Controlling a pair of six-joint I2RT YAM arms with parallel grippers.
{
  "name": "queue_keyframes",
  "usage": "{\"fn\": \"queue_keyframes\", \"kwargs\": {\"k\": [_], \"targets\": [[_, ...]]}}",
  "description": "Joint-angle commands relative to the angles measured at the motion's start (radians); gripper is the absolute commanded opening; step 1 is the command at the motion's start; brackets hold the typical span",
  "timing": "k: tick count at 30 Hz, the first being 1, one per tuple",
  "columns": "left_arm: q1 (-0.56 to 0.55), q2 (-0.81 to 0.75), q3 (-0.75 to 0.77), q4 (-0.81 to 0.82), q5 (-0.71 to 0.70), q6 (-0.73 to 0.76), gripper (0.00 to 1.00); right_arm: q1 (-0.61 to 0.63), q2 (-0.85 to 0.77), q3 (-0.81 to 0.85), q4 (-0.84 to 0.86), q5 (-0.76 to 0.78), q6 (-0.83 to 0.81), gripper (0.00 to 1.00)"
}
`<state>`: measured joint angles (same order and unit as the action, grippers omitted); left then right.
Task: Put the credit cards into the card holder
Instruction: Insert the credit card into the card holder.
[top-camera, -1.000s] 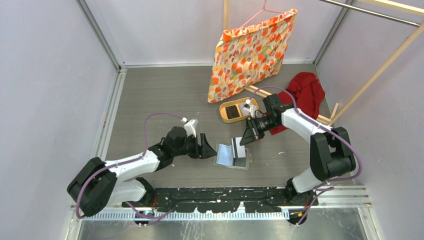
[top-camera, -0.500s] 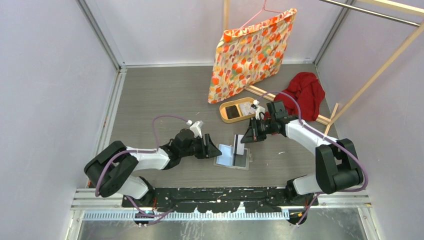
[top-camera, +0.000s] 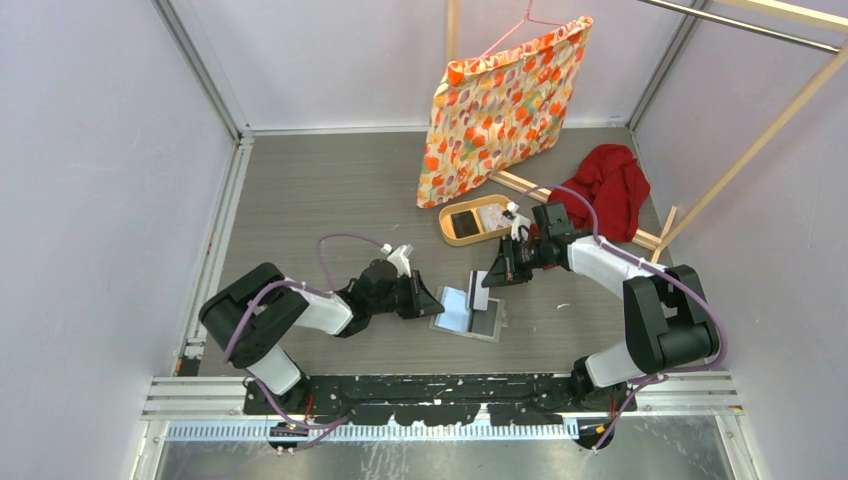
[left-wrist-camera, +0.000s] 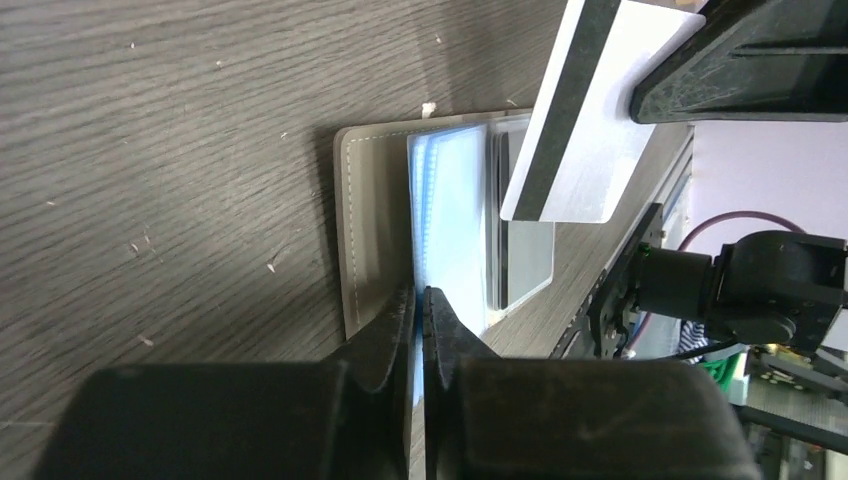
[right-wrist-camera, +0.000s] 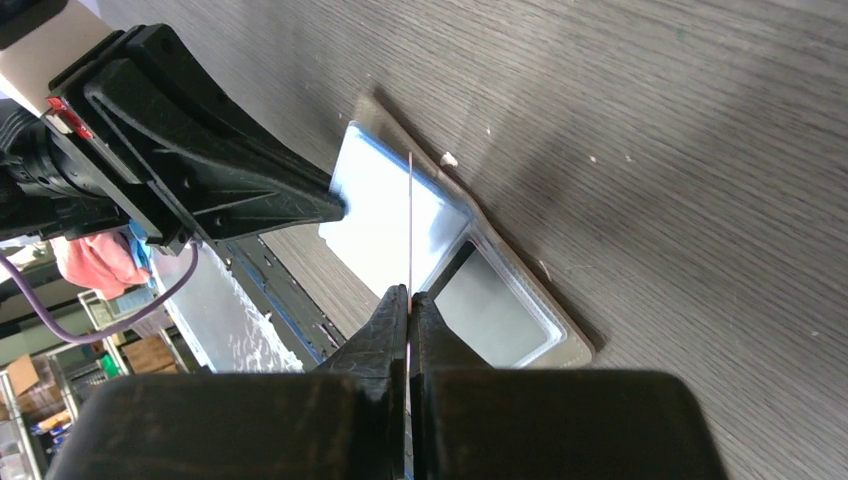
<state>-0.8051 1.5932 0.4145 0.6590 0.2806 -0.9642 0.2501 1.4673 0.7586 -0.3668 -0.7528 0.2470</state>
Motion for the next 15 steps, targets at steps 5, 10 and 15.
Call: {"fn": "queue_keyframes", "kwargs": {"k": [5, 10, 15], "targets": [[-0.005, 0.079, -0.029, 0.212, -0.005, -0.105, 0.00, -0.024, -0.013, 0.026, 0.039, -0.049, 0.026, 0.01], [-0.011, 0.004, -0.215, 0.352, -0.206, -0.234, 0.00, -0.082, -0.029, 0.004, 0.124, -0.103, 0.106, 0.01], [-0.106, -0.106, -0.258, 0.258, -0.429, -0.306, 0.00, -0.078, -0.025, -0.044, 0.300, -0.151, 0.192, 0.01]]}}
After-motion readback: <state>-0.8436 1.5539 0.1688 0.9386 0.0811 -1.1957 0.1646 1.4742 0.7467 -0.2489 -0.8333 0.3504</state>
